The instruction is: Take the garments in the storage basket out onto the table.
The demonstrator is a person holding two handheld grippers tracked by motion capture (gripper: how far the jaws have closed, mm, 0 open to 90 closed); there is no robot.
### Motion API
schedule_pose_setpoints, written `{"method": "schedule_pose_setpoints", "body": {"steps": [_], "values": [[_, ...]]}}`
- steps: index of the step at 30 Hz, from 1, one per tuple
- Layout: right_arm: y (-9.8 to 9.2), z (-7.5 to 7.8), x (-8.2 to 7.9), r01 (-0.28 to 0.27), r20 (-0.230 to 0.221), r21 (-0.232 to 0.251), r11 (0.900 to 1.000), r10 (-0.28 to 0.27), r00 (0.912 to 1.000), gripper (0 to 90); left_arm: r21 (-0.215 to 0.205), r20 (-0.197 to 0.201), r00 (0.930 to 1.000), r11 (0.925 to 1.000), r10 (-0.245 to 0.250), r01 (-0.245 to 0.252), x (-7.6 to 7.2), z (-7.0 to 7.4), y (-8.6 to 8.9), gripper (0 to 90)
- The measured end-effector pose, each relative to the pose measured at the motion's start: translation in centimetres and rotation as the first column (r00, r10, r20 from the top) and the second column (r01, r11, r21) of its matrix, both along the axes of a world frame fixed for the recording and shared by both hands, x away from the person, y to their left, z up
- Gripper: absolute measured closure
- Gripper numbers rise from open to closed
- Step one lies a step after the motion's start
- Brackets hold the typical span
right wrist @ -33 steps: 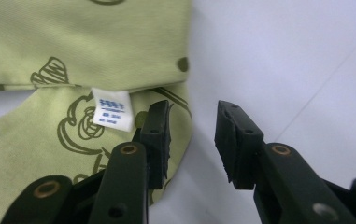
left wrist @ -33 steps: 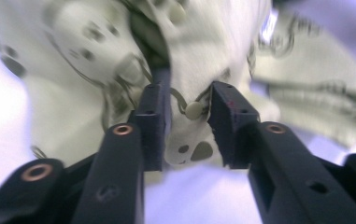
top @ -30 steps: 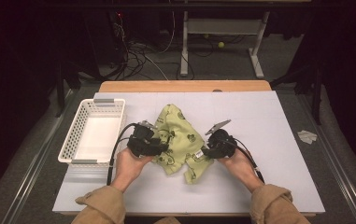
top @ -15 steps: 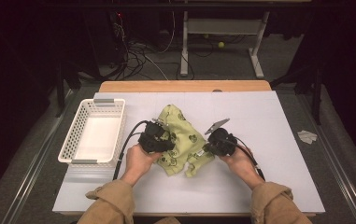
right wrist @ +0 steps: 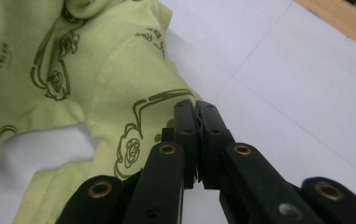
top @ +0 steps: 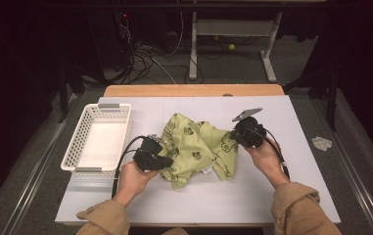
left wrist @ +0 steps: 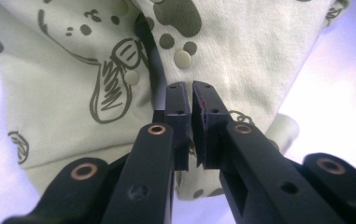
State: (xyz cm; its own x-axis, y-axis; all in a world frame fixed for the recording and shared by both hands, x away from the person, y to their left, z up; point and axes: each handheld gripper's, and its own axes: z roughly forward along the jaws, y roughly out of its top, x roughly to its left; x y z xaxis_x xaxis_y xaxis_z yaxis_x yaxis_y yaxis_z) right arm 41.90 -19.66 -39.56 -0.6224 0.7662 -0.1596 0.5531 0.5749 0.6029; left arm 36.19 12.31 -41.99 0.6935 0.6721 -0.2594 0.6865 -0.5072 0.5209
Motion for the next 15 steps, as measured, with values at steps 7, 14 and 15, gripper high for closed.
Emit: {"method": "schedule_pose_setpoints", "body": {"steps": [7, 14, 15], "values": [[1.0, -0.3, -0.6, -0.035, -0.008, 0.028, 0.999, 0.035, 0.9993, 74.7, -0.020, 0.058, 0.9956, 0.9971, 0.074, -0.073, 1.2, 1.0, 0.0, 56.7], [3.4, -0.1, -1.7, -0.118, -0.022, 0.084, 0.989, 0.121, 0.9924, 71.1, 0.066, 0.089, 0.9822, 0.9829, 0.166, -0.172, 4.1, 0.8, -1.2, 48.8], [3.4, -0.1, -1.7, -0.118, -0.022, 0.084, 0.989, 0.121, 0.9924, 71.1, 0.066, 0.089, 0.9822, 0.9829, 0.166, -0.172, 4.1, 0.8, -1.2, 47.4]]}}
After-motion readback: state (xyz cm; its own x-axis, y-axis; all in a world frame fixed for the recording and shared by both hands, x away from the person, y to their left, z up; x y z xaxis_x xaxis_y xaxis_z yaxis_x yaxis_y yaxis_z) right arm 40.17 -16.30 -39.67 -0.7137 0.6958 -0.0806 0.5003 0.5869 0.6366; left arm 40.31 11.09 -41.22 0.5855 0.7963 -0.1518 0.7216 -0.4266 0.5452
